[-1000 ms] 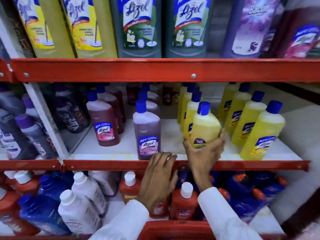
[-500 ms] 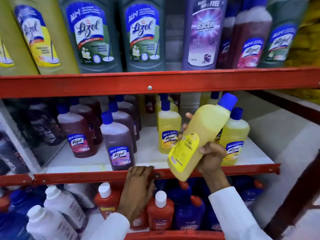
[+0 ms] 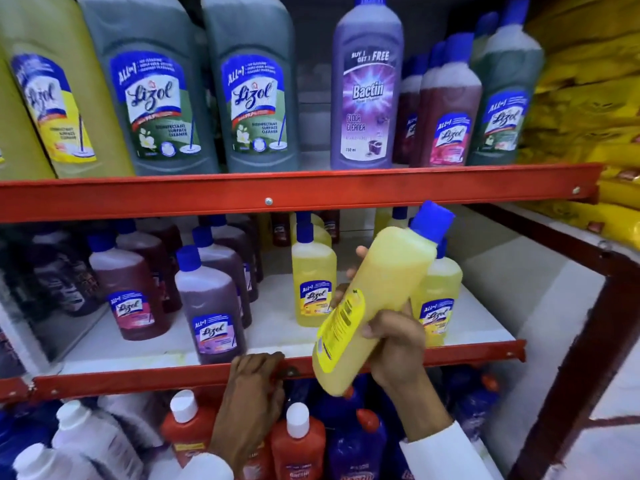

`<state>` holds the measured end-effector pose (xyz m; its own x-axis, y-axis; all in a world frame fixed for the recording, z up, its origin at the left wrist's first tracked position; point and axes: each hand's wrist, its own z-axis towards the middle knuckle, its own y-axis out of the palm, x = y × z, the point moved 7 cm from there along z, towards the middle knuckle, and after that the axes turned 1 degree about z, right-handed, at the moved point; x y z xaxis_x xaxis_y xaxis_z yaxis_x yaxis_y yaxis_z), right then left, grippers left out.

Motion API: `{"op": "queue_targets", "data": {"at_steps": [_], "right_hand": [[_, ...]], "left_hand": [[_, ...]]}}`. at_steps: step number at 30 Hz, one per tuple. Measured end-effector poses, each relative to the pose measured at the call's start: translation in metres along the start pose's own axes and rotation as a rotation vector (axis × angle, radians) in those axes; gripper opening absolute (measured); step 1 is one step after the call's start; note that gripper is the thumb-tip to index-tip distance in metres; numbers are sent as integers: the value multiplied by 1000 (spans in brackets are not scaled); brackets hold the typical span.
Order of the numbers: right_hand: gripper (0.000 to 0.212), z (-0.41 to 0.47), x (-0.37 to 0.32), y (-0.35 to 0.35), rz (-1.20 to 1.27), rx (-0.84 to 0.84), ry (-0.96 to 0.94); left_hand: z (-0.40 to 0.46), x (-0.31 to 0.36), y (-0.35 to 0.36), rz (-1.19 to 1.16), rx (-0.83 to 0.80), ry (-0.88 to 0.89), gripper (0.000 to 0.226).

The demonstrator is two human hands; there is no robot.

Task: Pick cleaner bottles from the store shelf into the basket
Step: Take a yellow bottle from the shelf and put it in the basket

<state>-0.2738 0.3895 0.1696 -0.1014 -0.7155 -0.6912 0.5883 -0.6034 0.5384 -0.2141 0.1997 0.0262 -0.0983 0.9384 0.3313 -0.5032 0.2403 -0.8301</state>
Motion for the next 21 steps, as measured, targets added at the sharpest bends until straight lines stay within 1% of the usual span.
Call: {"op": "queue_targets", "data": {"at_steps": [2, 4, 6, 8, 11, 14, 18, 21], "right_hand": [[63, -2, -10, -7, -367, 203, -94], [80, -5, -18, -5, -661, 370, -152], [93, -9, -22, 1, -883, 496, -199], [99, -14, -22, 4, -1031, 583, -255], [102, -18, -14, 2, -1095, 661, -268], [103, -19, -5, 1, -1095, 663, -263], [101, -23, 0, -1, -1010, 559, -233], [100, -30, 1, -9, -917, 435, -176]], "left_hand": [[0, 1, -1, -15, -1, -24, 51], [-1, 1, -3, -28, 0, -34, 52], [0, 0, -4, -41, 8, -39, 51], [0, 0, -3, -38, 8, -37, 51], [0, -2, 0, -59, 21, -46, 52], [-1, -2, -2, -71, 35, -40, 53], [-3, 1, -2, -84, 4, -34, 57], [-10, 14, -8, -198, 3, -54, 67]]}}
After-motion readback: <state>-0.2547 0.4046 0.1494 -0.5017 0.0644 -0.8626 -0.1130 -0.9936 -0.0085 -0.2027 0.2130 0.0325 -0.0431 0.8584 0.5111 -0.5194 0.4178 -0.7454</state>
